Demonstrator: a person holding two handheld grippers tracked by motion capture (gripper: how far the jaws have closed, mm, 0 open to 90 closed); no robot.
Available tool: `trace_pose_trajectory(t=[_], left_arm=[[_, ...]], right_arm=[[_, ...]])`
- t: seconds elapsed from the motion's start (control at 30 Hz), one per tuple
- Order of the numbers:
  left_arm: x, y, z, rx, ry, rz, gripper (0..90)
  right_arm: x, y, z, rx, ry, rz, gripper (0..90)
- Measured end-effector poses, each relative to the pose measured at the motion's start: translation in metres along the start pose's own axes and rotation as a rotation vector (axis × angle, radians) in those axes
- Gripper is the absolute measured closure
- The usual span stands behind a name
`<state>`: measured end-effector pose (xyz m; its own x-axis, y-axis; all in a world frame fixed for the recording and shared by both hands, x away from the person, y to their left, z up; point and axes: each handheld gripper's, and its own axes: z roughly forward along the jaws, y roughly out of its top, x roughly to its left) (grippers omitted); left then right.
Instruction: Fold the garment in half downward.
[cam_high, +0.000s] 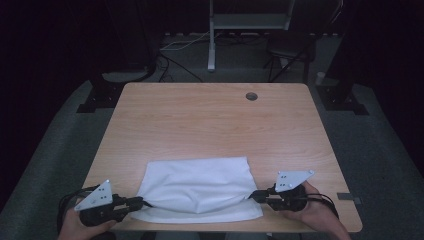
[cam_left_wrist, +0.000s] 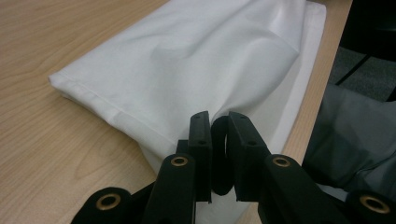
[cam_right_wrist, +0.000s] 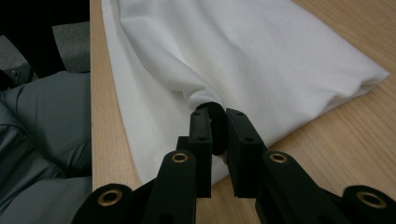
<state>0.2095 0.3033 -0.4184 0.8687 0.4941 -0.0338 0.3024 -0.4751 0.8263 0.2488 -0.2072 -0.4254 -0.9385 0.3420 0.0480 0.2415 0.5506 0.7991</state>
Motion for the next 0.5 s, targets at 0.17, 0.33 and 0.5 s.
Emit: trace_pose_trajectory(t=[0.17, 0.33, 0.5], left_arm=[[-0.0024, -0.0021, -0.0010, 0.003, -0.005, 0.001, 80.8], [-0.0047, -0.0036, -0.0025, 0.001, -0.010, 0.001, 80.8], [-0.0082, -0.0051, -0.0032, 0.002, -0.014, 0.001, 80.8]], right_arm=[[0.0030, -0.0006, -0.0010, 0.003, 0.004, -0.002, 81.3], [0.0059, -0.0007, -0.0027, 0.001, 0.007, -0.010, 81.3], [0.0085, -0.0025, -0.0027, 0.005, 0.009, -0.011, 81.3]])
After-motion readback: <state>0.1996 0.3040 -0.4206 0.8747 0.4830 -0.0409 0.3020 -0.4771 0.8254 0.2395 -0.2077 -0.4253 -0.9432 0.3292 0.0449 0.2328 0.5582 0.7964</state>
